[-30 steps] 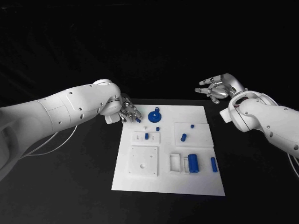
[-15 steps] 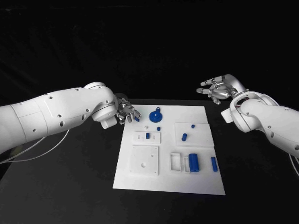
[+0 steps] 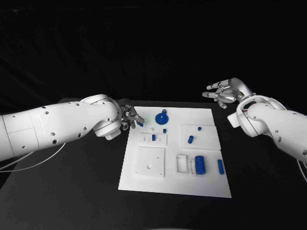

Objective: Assemble the parts on the task board

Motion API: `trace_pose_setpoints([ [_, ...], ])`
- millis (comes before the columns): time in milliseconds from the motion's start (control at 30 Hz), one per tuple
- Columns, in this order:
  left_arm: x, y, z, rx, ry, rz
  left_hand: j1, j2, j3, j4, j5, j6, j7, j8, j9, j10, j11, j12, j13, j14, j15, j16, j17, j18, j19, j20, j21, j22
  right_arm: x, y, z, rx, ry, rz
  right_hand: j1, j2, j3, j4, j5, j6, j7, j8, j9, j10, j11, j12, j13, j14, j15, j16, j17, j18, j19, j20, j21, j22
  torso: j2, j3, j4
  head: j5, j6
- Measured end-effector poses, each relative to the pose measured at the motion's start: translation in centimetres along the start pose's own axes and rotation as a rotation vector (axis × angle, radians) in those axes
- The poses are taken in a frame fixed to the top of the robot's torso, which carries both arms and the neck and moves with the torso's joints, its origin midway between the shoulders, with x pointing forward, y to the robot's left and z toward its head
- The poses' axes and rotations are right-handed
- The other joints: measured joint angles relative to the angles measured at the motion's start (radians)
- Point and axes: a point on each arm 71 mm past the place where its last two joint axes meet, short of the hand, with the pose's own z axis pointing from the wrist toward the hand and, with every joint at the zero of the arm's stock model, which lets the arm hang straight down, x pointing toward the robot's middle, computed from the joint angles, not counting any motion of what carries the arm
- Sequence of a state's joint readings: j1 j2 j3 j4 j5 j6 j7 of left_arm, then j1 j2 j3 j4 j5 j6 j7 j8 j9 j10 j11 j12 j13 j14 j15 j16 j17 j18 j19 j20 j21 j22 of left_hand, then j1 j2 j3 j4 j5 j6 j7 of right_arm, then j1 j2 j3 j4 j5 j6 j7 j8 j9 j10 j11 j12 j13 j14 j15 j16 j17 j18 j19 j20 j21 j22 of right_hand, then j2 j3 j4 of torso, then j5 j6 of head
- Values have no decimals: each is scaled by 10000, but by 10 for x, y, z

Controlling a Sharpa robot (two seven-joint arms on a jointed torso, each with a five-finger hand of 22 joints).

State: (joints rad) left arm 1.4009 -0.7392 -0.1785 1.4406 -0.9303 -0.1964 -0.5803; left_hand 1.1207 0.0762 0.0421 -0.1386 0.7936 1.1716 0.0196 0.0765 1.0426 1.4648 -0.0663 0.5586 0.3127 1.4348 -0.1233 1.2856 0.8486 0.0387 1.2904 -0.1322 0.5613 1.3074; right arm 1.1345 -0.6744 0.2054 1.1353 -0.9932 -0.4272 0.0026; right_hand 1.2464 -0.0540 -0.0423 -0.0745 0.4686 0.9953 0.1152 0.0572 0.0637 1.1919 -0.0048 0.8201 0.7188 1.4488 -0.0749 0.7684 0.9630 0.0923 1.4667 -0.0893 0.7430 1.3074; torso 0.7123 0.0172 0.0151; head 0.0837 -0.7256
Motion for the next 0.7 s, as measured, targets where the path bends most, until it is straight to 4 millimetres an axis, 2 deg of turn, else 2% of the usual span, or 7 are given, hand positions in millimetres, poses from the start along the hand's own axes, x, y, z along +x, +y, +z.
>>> trace_pose_setpoints([
  [433, 32, 9, -1, 23, 33, 420, 0, -1, -13, -14, 37, 0, 0, -40, -9, 1, 1, 45, -45, -1, 1, 41, -18, -1, 0, 0, 51, 7, 3, -2, -1, 40, 67, 22, 0, 0, 0, 0, 44, 0, 0, 0, 0, 0, 0, 0, -19, 0, 0, 0, 4, 0, 0, 0, 0, 0, -11, 0, 6, -26, -81],
  [700, 46, 12, 1, -11, 220, 557, 0, -2, -13, -15, 36, 0, -1, -77, -26, 1, 2, 44, -63, -1, 2, 41, -42, -1, -1, 0, 51, 6, 4, -2, -1, 36, 93, 33, 0, 0, 0, 0, 52, 0, 0, 0, 0, 0, 0, 0, -29, 0, 0, -4, 12, -1, 0, 0, 0, 0, -8, 1, 5, -50, -145],
])
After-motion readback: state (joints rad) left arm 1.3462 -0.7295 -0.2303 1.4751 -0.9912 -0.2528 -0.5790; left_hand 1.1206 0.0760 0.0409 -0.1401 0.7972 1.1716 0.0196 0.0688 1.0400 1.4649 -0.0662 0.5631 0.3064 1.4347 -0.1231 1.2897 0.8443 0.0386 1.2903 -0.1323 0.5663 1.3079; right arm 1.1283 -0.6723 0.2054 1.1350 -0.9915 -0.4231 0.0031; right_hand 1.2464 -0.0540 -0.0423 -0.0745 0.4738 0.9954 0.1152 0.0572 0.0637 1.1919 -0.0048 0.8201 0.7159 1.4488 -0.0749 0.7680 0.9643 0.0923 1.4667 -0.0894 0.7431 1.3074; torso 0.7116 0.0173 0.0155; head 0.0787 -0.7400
